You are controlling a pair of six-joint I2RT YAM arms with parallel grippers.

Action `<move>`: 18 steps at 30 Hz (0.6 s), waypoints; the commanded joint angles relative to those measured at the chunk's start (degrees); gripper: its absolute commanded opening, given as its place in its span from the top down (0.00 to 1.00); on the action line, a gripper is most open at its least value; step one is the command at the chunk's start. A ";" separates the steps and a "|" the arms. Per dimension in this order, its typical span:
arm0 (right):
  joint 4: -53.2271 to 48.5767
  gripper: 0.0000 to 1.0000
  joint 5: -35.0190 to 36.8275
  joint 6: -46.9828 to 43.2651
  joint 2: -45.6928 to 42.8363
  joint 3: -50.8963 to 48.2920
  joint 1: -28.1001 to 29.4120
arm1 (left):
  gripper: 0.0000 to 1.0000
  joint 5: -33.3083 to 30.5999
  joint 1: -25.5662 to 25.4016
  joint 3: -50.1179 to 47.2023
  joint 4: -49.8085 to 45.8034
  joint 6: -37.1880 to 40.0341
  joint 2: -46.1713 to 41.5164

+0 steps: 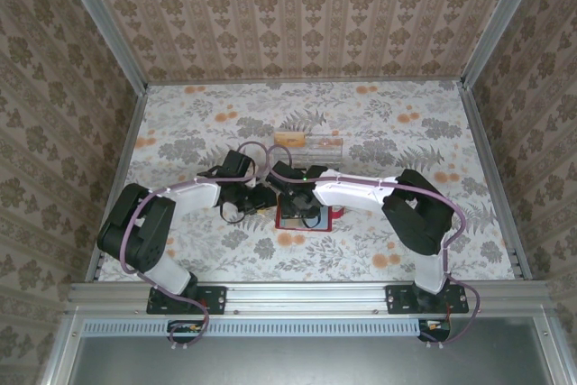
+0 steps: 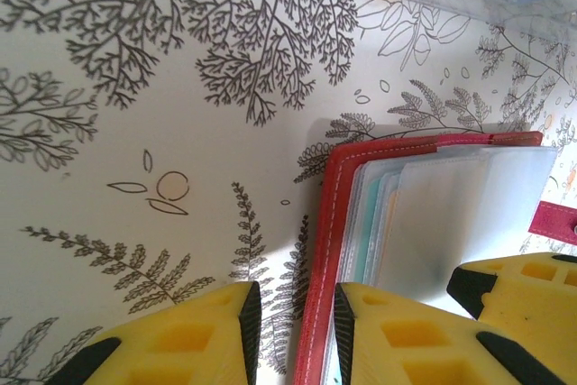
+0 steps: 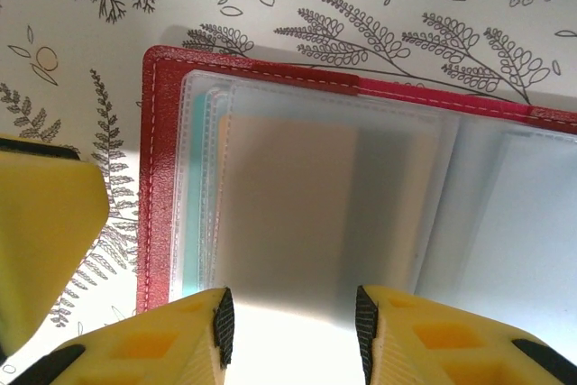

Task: Take the credit cards out of the card holder

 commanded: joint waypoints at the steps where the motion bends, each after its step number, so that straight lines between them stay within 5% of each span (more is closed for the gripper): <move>1: -1.21 0.56 -1.17 0.62 1.61 0.42 0.43 | 0.70 0.98 0.34 -0.67 0.20 -0.42 -0.90; 10: -1.16 0.53 -2.39 -0.03 4.04 0.38 0.61 | 0.69 0.74 0.32 -1.58 0.16 -0.70 -1.77; 18: -0.77 0.73 -2.04 -0.23 3.25 -0.60 0.69 | 0.69 0.80 0.43 -1.62 0.11 -0.63 -2.19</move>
